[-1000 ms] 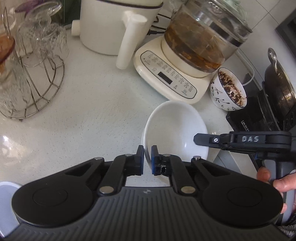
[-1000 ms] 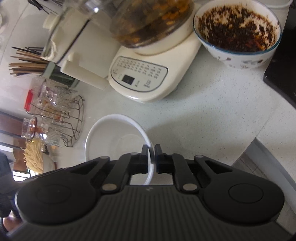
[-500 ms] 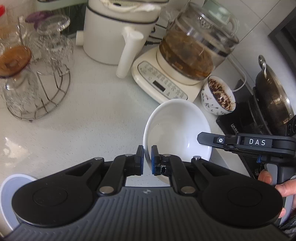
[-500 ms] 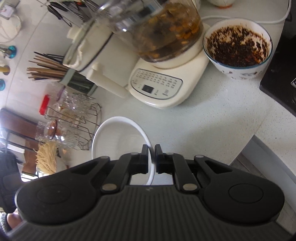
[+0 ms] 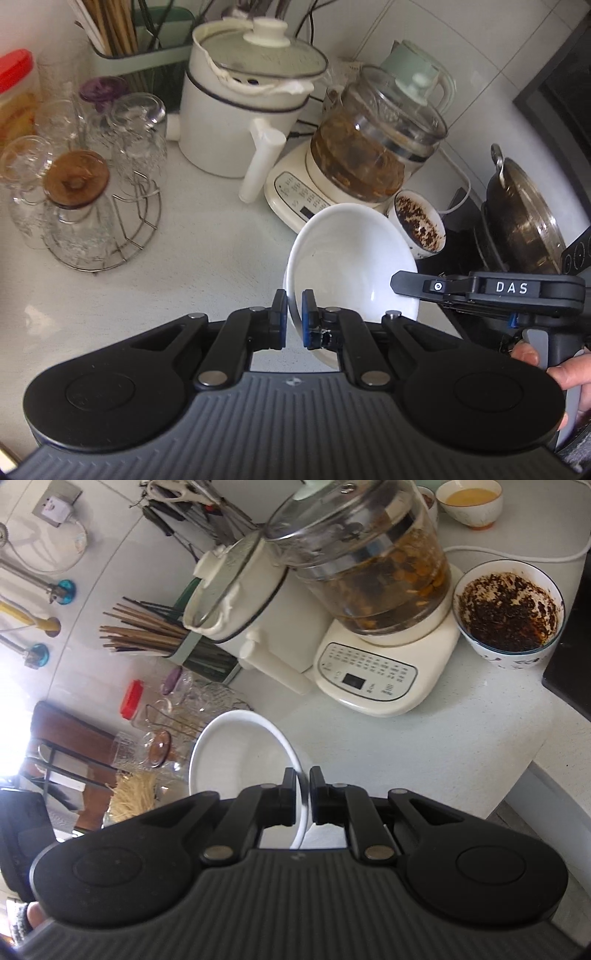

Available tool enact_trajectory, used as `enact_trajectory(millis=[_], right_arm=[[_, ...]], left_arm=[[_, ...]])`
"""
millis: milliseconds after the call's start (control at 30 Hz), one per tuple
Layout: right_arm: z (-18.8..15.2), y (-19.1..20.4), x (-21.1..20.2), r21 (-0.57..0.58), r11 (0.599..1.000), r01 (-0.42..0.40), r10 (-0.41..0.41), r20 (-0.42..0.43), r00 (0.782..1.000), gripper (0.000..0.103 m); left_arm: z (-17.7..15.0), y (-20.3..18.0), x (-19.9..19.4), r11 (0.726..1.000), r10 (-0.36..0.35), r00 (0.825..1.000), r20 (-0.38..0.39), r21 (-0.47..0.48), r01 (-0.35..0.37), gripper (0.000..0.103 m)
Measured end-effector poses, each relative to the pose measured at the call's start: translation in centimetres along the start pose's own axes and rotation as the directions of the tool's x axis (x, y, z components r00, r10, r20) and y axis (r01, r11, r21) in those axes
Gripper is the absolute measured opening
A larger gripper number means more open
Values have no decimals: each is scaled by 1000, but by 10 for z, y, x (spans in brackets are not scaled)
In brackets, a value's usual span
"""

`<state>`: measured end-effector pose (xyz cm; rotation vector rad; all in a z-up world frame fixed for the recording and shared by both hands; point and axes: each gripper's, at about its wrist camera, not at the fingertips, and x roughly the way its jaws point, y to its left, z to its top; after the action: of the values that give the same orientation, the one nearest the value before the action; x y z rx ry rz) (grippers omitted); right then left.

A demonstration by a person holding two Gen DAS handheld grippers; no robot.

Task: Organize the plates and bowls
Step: 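Lift the white ceramic bowl with both grippers toward the nested bowls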

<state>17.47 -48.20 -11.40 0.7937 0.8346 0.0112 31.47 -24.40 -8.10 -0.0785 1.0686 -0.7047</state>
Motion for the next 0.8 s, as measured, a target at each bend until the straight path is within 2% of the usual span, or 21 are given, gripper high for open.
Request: enact_trajectory(millis=[367,633,800], right_arm=[[-11,49,-10,-100,994,-44,43,-10,999,10],[-19,86,7,-173,979,-104,93,-72,993,11],[-29,107,23,-210,970,-120,101,-98,990,11]], left_arm=[[-6,15,-65,1000,23,995,94,-5,-23,9],[-26,44,-103,993,89,982,167,-88,-75,9],[-40,67,-115,987,115,979,170,-131,-93,9]])
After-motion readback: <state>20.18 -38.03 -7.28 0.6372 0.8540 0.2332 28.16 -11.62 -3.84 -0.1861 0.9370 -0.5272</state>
